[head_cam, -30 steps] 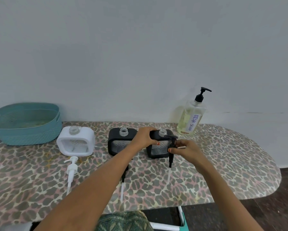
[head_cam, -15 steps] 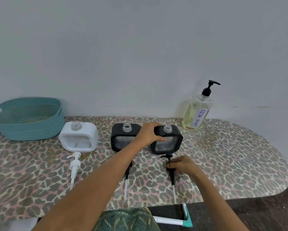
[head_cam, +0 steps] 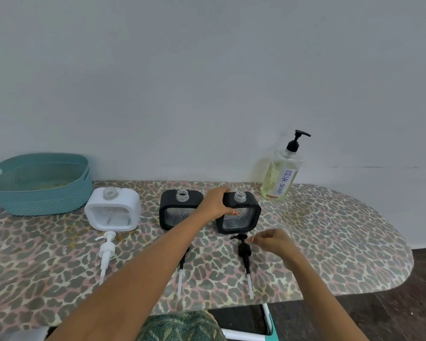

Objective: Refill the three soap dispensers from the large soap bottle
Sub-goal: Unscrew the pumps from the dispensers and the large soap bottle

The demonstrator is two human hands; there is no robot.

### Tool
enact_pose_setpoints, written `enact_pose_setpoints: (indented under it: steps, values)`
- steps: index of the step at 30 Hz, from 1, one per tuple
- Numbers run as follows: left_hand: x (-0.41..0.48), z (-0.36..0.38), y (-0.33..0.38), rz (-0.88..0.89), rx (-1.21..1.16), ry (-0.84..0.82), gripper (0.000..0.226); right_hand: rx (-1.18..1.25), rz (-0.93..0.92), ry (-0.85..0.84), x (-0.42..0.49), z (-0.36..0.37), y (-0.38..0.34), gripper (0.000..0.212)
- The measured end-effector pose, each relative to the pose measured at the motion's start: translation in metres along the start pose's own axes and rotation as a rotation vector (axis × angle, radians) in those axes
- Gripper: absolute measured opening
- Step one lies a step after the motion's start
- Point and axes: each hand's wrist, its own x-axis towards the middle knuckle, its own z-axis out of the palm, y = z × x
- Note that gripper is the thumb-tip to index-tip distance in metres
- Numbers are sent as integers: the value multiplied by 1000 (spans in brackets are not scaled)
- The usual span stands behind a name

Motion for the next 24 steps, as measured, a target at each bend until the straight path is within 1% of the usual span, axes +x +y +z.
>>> enact_pose_setpoints:
  steps: [2,4,8,11,16,18,20,22,24]
  values:
    - [0,-2,4,5,24,-14,80,15,-46,49,0,-14,-5,23]
    - [2,-6,10,26,33,-6,82,10,-112,122,1,-30,-12,24]
    - [20,-9,25,64,-27,62,69,34,-224,272,20,-64,-26,30]
    - [41,-4,36,73,-68,76,61,91,-272,332,46,-87,-33,38]
    - [85,15,54,83,-83,35,58,121,-253,429,100,-110,-26,62]
    - [106,22,60,80,-103,30,59,121,-252,418,120,-111,-22,73]
    - [125,27,66,72,-138,26,64,119,-256,356,139,-111,-17,82]
    - [144,32,74,64,-188,27,70,109,-265,287,158,-111,-10,86]
    - [161,36,81,56,-263,25,76,159,-274,215,173,-110,-5,83]
